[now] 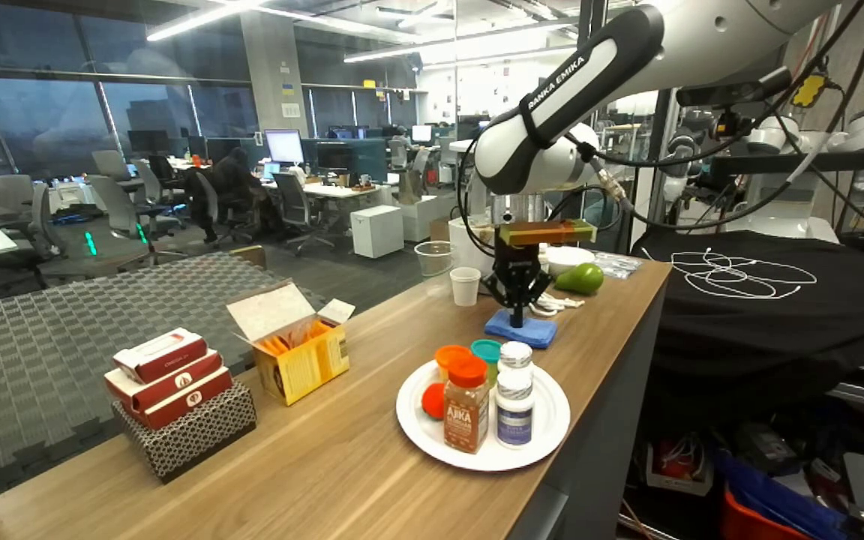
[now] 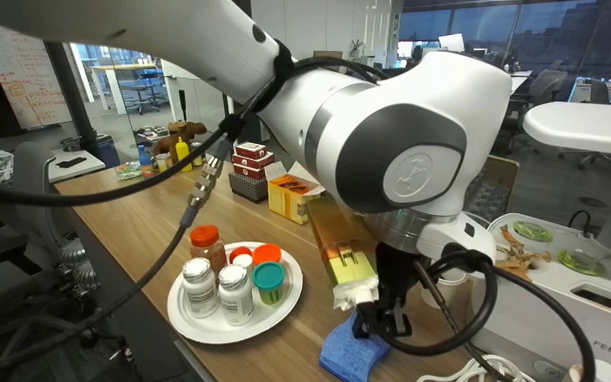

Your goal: Put all the bottles and the orange ball in the plate, and then use the blue object to clean the table

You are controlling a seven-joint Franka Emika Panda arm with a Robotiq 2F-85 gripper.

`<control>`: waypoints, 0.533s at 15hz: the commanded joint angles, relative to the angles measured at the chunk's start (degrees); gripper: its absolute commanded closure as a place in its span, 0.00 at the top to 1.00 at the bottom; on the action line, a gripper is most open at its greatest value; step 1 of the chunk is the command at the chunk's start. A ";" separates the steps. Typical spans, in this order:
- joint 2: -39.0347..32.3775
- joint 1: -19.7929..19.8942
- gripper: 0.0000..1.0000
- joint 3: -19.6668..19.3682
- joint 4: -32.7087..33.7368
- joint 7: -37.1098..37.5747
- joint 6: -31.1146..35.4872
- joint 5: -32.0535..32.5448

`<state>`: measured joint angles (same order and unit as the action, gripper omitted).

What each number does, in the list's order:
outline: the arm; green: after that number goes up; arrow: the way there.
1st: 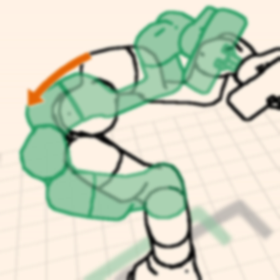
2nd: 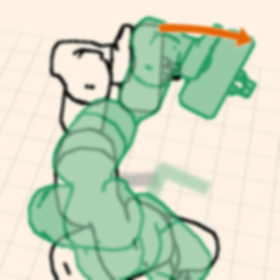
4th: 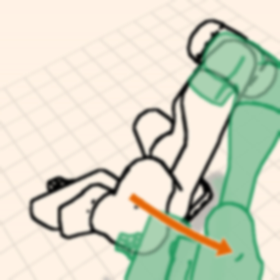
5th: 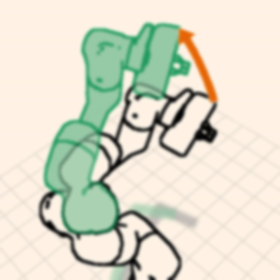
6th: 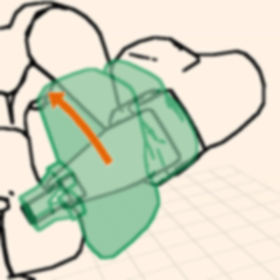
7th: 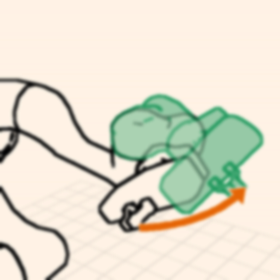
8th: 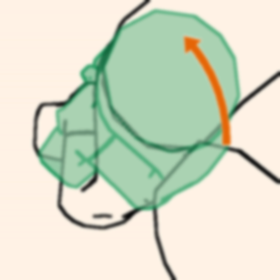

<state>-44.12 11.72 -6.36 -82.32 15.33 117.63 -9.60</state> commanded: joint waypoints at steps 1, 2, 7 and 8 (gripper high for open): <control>-4.54 0.27 0.00 1.76 7.39 -1.44 -3.39 -1.97; -5.25 0.11 0.00 2.08 8.88 -1.09 -4.27 -2.09; -8.78 -0.58 0.00 3.22 15.89 -0.52 -7.68 -2.11; -9.36 -0.79 0.00 3.30 17.23 -0.54 -8.31 -1.84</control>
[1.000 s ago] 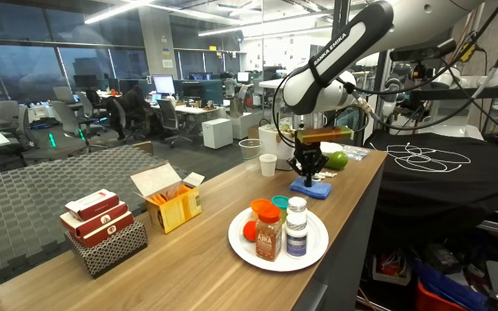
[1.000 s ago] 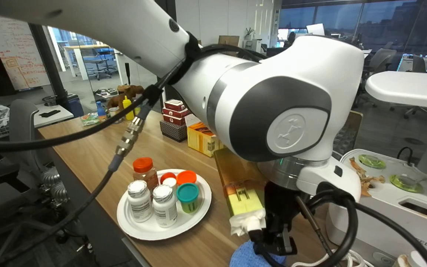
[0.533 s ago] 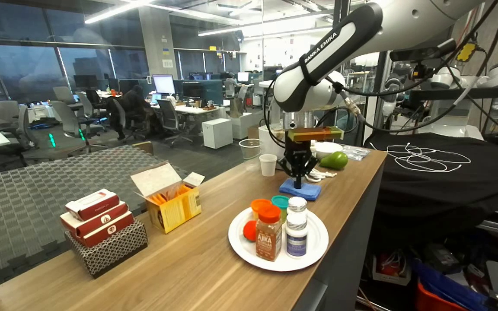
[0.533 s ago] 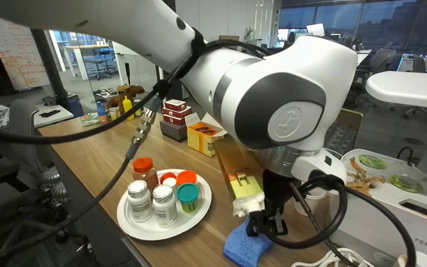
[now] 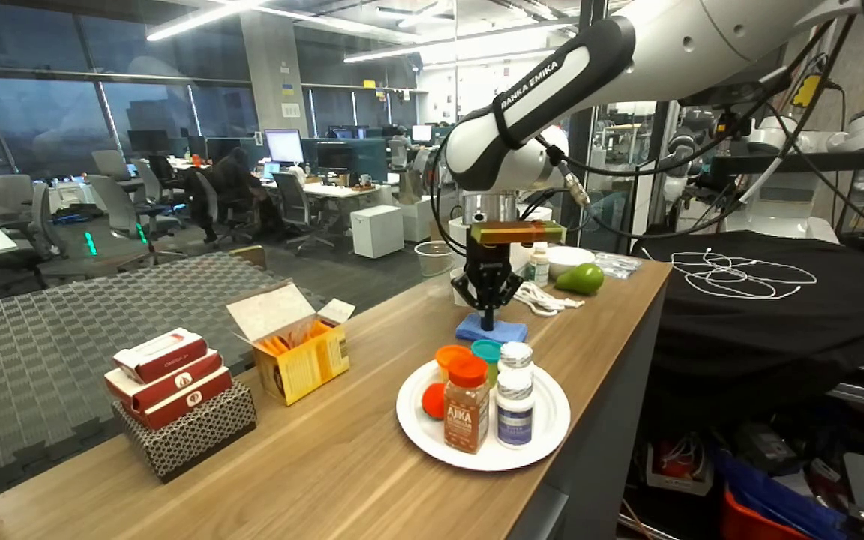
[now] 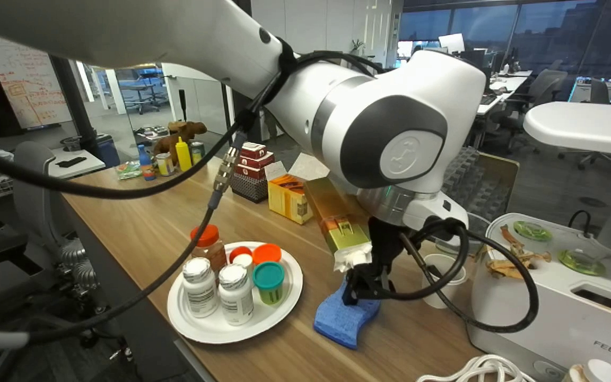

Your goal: Put all the bottles and the orange ball in the plate, and then use the blue object to clean the table

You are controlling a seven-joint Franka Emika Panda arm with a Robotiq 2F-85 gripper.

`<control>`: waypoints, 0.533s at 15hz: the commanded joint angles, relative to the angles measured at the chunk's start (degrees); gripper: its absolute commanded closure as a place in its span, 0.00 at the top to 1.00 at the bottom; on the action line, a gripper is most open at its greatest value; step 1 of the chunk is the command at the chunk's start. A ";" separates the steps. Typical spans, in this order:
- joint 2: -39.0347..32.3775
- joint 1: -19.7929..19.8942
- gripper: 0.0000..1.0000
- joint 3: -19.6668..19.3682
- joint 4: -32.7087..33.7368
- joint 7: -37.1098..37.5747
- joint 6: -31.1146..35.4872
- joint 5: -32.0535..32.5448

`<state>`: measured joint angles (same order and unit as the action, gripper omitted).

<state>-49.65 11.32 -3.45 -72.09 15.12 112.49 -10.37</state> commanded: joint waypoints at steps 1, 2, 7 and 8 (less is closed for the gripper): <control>-4.25 -0.57 0.00 0.38 7.91 -0.24 -3.55 -0.84; -4.78 -0.69 0.00 0.25 8.76 -0.10 -3.86 -0.58; -4.14 0.44 0.00 -0.48 4.92 -0.60 -2.83 -0.73; -3.41 1.04 0.00 -0.59 2.77 -0.85 -2.25 -1.03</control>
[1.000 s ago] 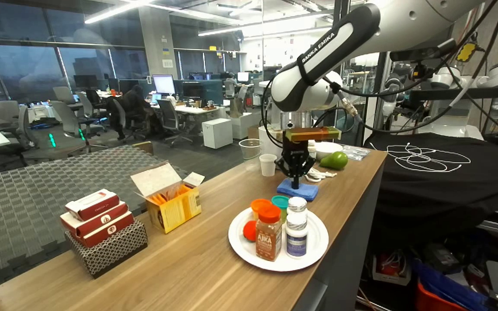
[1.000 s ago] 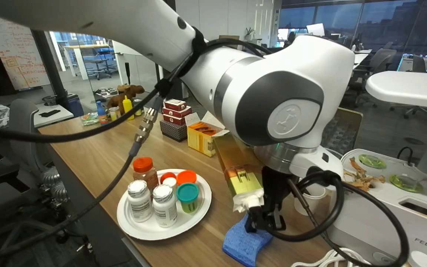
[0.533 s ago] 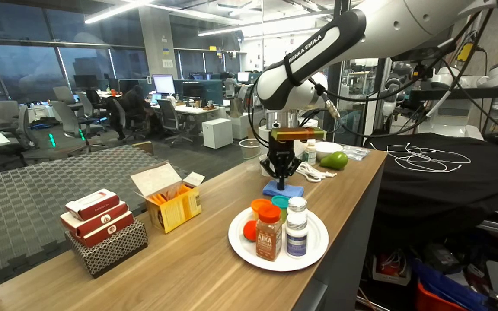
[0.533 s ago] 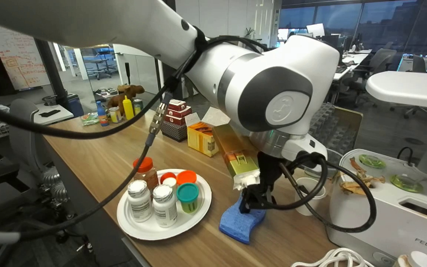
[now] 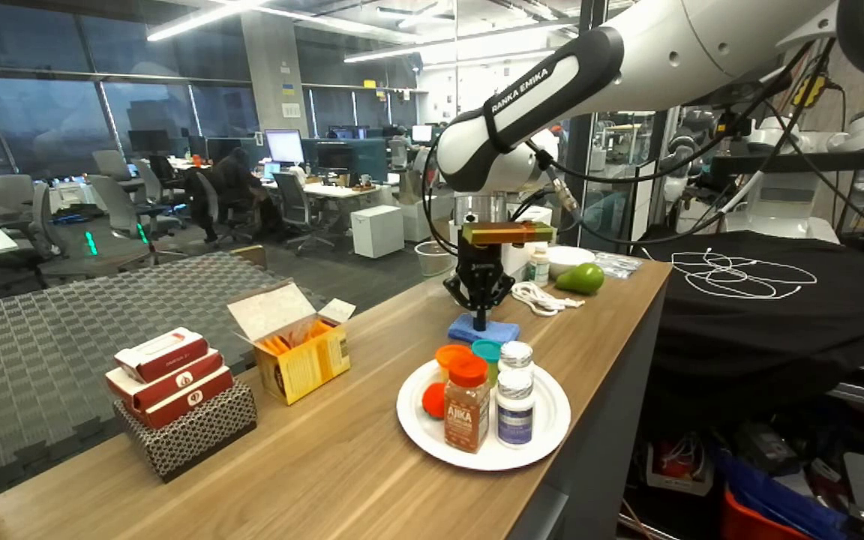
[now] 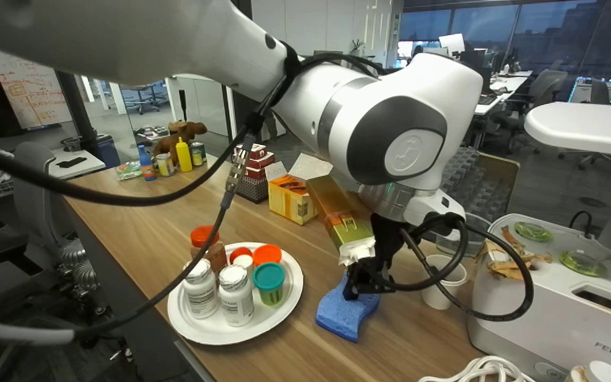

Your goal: Put all the bottles and the orange ball in the plate, and then use the blue object to clean the table

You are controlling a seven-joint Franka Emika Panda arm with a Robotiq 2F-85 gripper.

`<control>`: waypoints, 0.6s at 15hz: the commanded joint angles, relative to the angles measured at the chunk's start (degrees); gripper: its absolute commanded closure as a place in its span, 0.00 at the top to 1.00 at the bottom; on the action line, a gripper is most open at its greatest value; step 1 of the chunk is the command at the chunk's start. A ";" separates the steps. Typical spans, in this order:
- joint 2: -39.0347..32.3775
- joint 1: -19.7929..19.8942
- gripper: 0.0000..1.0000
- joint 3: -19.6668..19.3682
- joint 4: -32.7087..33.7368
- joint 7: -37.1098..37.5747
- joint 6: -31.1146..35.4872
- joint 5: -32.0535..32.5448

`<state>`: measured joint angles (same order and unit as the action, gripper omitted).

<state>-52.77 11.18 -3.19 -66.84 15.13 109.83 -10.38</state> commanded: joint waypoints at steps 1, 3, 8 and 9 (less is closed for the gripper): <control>0.23 1.65 0.00 -0.92 -4.03 -0.91 0.82 -1.38; 1.62 2.27 0.00 -0.99 -7.33 -1.10 1.63 -2.29; 6.35 3.24 0.00 -1.61 -16.45 -1.52 3.59 -4.06; 7.15 3.28 0.00 -1.84 -17.95 -1.48 3.93 -4.24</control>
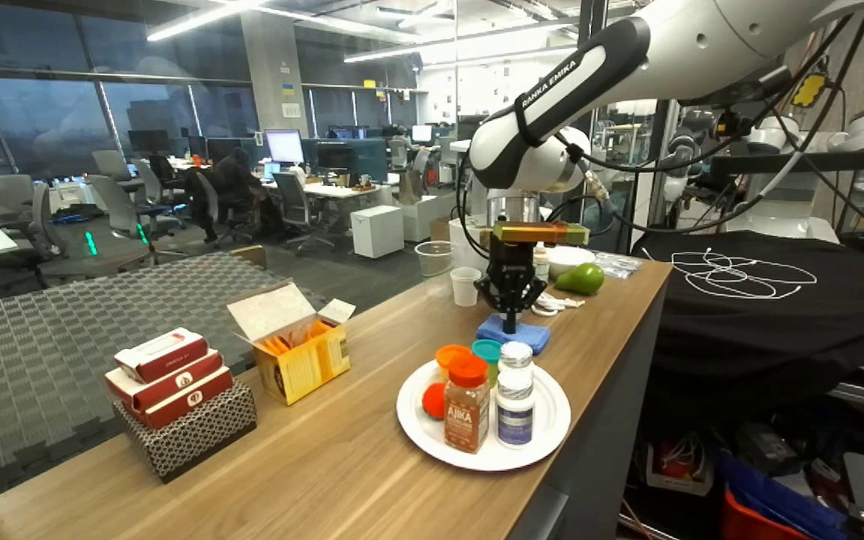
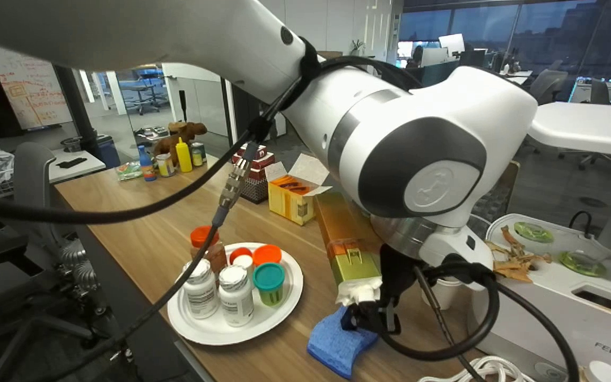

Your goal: Put all the bottles and the orange ball in the plate, and then use the blue object to clean the table

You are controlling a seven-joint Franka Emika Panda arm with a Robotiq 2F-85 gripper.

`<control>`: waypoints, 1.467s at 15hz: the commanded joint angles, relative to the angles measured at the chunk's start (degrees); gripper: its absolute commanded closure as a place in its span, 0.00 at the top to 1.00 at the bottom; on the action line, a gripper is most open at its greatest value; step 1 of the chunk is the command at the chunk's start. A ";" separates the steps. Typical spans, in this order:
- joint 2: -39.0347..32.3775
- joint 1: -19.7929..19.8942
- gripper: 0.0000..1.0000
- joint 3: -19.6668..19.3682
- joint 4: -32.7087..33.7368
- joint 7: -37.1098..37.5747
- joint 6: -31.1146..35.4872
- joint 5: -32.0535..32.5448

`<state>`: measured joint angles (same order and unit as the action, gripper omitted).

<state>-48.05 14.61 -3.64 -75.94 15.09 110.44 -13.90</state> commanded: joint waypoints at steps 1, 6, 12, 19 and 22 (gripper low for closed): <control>2.98 -0.03 0.00 -1.58 -9.71 -1.38 3.39 -0.92; 3.56 -0.84 0.00 -2.41 -8.74 -0.45 2.50 -0.25; 0.92 -2.10 0.00 -1.98 0.12 -0.27 -1.85 1.30; -4.99 -5.00 0.00 -1.65 13.89 1.10 -7.01 3.62; -6.47 -5.46 0.00 -1.42 17.73 0.30 -8.97 4.40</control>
<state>-51.49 9.54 -4.98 -65.32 15.25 105.22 -10.89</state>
